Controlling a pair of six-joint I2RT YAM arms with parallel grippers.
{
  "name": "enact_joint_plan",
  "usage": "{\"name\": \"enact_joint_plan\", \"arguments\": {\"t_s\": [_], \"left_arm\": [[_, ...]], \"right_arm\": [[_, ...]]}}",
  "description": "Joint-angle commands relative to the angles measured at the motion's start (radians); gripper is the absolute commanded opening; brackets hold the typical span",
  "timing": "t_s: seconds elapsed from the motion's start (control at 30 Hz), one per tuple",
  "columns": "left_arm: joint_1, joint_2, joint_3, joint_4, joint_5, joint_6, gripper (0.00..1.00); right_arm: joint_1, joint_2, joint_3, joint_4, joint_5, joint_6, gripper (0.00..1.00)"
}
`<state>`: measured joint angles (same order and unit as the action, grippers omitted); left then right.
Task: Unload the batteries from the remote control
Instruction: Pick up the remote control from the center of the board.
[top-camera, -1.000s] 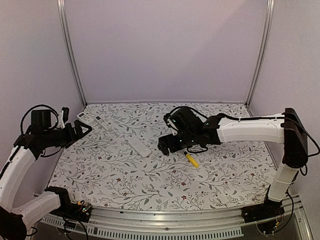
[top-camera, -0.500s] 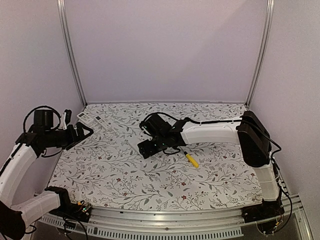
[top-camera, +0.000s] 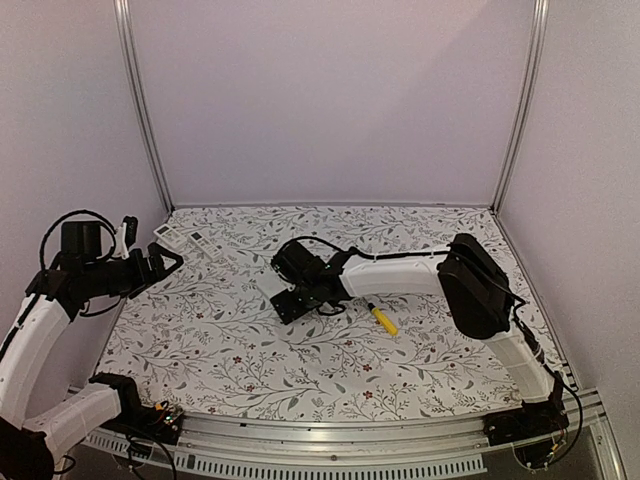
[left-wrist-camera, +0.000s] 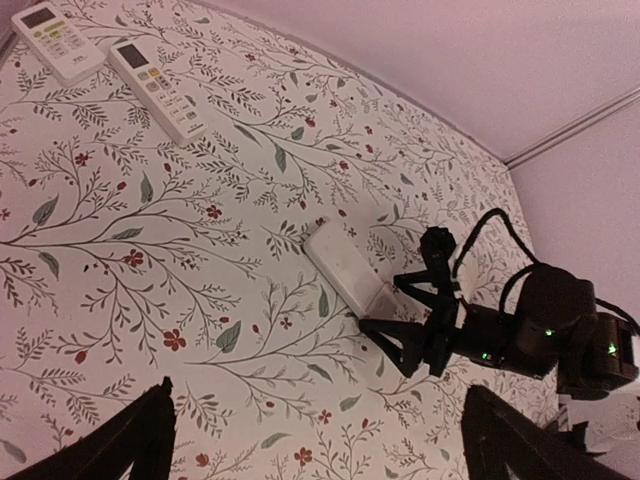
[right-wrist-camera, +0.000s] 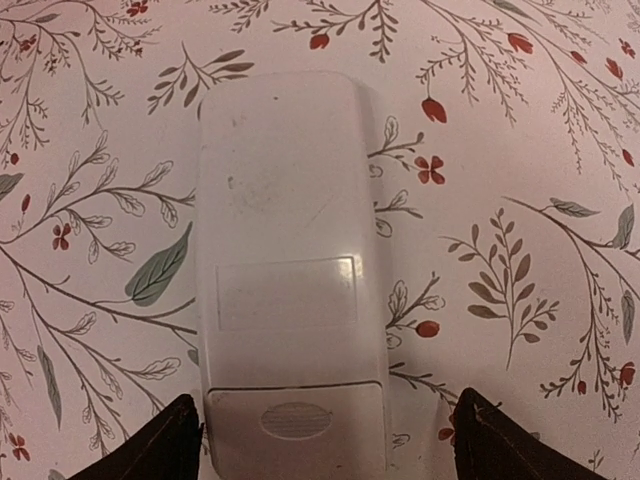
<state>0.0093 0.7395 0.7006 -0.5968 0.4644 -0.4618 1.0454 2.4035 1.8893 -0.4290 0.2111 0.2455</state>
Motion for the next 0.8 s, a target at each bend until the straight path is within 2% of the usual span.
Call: {"name": "enact_joint_plan", "arguments": {"t_s": [0.0, 0.27, 0.57, 0.77], "left_arm": [[-0.007, -0.003, -0.002, -0.006, 0.003, -0.003, 0.99], [-0.006, -0.003, -0.003, -0.006, 0.015, 0.003, 1.0], [-0.006, -0.011, -0.004, -0.002, 0.033, 0.011, 1.0], [-0.006, -0.018, -0.005, 0.001, 0.033, 0.01, 1.0]], "right_arm": [[0.013, 0.042, 0.043, -0.019, 0.04, -0.036, 0.85], [0.014, 0.066, 0.055, -0.021, 0.024, -0.043, 0.75], [0.032, 0.095, 0.078, -0.04, 0.081, -0.063, 0.72], [0.036, 0.099, 0.078, -0.072, 0.122, -0.046, 0.6]]}}
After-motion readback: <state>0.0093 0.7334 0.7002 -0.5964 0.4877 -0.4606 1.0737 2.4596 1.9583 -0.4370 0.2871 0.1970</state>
